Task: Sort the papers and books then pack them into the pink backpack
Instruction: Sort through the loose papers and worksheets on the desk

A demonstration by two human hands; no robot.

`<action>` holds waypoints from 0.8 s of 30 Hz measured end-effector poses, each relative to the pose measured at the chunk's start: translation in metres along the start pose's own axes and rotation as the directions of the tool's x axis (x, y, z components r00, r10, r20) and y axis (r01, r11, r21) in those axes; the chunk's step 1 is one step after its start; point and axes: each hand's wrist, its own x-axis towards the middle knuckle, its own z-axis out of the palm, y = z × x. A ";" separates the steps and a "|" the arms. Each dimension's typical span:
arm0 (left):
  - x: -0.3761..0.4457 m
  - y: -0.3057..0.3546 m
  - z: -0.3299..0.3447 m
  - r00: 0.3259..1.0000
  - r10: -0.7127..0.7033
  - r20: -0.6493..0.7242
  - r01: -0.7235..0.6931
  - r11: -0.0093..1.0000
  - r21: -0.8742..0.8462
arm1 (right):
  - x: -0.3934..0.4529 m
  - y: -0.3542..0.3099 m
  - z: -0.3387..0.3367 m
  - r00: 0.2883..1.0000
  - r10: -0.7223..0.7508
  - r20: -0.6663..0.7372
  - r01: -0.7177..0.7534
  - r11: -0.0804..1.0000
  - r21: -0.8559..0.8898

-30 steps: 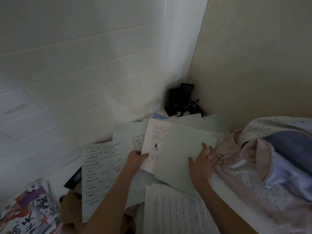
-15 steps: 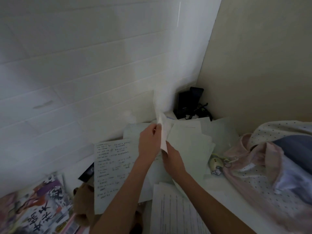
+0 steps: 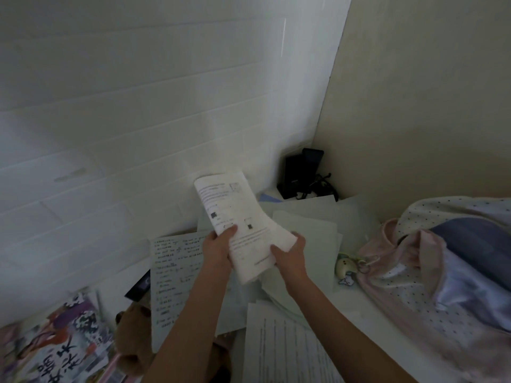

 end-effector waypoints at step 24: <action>0.020 -0.067 0.016 0.967 -0.064 0.246 -0.171 0.549 0.818 | 0.052 0.053 -0.110 0.905 0.131 -0.405 -0.313 0.849 -0.425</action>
